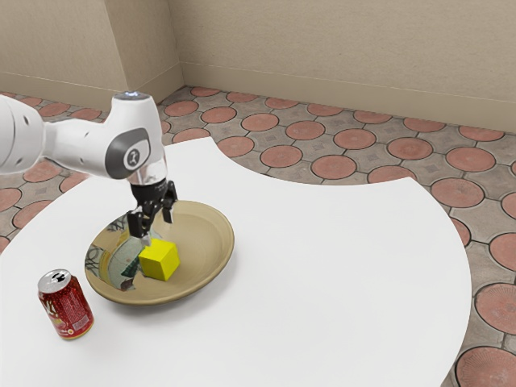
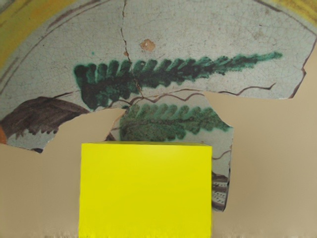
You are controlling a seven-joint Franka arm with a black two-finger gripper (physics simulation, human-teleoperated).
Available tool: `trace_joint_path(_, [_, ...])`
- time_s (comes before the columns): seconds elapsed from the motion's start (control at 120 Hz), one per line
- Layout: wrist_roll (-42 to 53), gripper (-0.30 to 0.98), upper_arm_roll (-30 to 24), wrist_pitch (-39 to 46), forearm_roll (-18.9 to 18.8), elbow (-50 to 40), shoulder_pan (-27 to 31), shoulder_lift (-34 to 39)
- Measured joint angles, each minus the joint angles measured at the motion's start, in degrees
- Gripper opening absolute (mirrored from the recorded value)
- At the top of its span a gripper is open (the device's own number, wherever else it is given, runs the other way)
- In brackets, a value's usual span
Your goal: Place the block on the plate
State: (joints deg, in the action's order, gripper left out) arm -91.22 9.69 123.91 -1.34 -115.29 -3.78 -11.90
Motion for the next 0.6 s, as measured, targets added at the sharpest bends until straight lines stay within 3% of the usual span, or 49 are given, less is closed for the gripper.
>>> trace_joint_path(0.367, [2.4,0.68,0.0,-11.2,0.4,6.3,-0.3,2.7])
trace_joint_path(0.6, [14.1,0.69,0.6,-14.8,-0.7,8.1,0.2,4.5])
